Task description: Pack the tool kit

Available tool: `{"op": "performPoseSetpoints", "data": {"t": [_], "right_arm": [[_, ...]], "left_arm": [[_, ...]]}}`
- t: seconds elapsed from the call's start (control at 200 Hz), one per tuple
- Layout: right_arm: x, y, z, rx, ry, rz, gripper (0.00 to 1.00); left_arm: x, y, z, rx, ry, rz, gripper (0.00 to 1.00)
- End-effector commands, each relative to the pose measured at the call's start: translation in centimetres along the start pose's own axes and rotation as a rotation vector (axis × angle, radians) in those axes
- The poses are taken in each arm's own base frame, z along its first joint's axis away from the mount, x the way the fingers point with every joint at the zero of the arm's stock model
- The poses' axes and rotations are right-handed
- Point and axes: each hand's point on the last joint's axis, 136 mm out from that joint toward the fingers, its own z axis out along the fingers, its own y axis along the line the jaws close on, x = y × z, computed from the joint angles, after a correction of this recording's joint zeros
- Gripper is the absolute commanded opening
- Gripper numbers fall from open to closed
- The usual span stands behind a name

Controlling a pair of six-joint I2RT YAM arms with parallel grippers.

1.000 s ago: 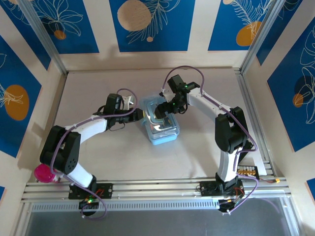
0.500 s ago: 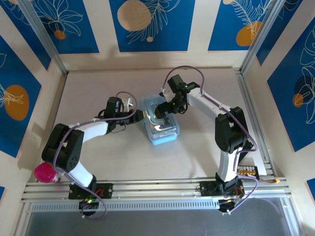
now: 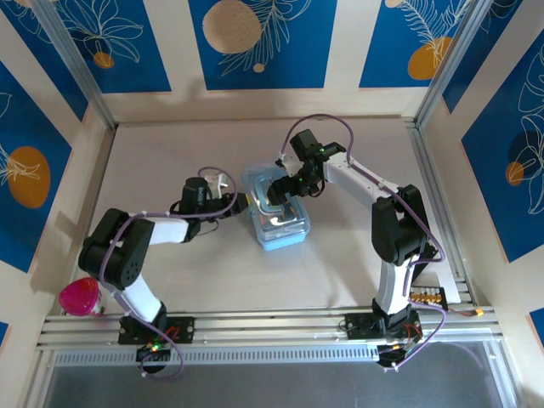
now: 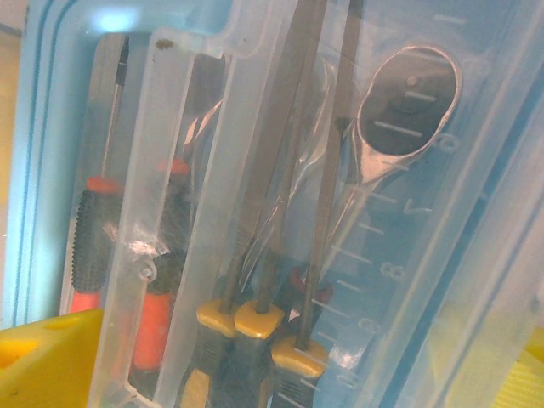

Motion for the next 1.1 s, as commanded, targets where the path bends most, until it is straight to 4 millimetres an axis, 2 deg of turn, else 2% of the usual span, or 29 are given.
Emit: {"op": "performPoseSetpoints", "data": {"t": [0.0,0.46,0.72,0.96,1.096], "right_arm": [[11.0,2.4,8.6,-0.158,0.417,0.157,0.93],[9.8,4.6,8.7,-0.288,0.384,0.237,0.93],[9.3,4.4,8.7,-0.297,0.377,0.264,0.93],[8.7,4.4,8.8,-0.304,0.368,0.267,0.93],[8.3,4.2,8.5,-0.303,0.355,0.268,0.93]], "left_arm": [[4.5,2.3,2.4,-0.037,0.092,-0.067,0.35],[5.2,3.5,4.1,0.055,-0.034,-0.124,0.35],[6.6,4.0,5.1,0.031,0.003,-0.127,0.35],[6.8,3.2,6.1,0.021,0.025,-0.099,0.35],[6.9,4.0,5.3,-0.009,0.009,-0.117,0.35]]}}
